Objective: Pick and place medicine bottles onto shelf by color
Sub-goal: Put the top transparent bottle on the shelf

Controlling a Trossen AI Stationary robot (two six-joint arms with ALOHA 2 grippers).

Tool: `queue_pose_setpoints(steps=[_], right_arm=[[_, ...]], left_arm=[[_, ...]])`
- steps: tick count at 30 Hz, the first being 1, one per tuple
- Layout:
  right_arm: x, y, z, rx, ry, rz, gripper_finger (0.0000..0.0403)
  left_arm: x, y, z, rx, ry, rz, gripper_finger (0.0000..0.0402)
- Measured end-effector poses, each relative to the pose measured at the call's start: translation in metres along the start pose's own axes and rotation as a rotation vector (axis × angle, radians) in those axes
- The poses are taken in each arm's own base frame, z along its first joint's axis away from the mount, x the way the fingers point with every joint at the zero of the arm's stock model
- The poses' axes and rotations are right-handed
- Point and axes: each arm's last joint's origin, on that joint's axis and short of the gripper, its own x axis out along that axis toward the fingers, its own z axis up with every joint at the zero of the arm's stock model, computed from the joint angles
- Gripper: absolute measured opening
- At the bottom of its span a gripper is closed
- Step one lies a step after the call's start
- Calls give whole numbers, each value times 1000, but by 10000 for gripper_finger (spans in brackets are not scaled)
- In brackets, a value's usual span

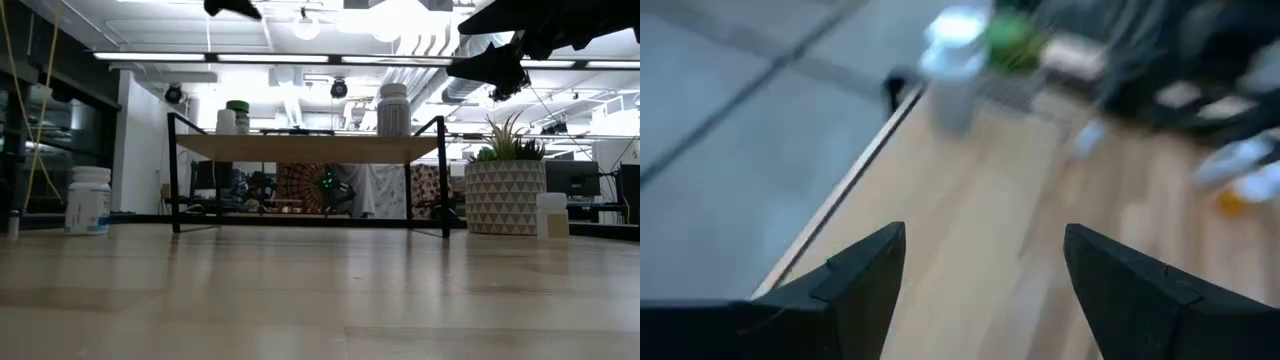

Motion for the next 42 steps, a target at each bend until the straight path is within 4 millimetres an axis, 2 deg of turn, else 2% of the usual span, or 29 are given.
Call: queue_pose_setpoints(steps=[5, 11, 14, 17, 21, 27, 30, 33, 35, 39, 42], right_arm=[[0, 0, 0, 0, 0, 0, 330], [0, 0, 0, 3, 0, 0, 330], [0, 0, 0, 7, 0, 0, 330], [0, 0, 0, 8, 0, 0, 330], [0, 0, 0, 8, -2, -3, 330], [0, 0, 0, 15, -3, -5, 330], [0, 0, 1, 90, -5, -6, 330], [-3, 1, 11, 181, 38, -28, 330], [-7, 2, 19, 219, 124, -89, 330], [-19, 0, 32, 280, 328, -329, 330], [-26, -4, 27, 333, 512, -523, 330]], left_arm=[[-2, -30, -62, 34, -254, -152, 264], [13, -56, -146, 78, -513, -360, 264], [19, -62, -178, 76, -613, -399, 264], [26, -65, -201, 69, -645, -383, 264], [29, -66, -214, 70, -642, -372, 263], [29, -67, -214, 80, -640, -401, 263], [29, -67, -214, 80, -640, -402, 263], [29, -67, -214, 80, -639, -402, 263], [29, -67, -215, 81, -639, -402, 263], [29, -67, -215, 81, -638, -402, 263], [29, -67, -215, 81, -638, -402, 263]])
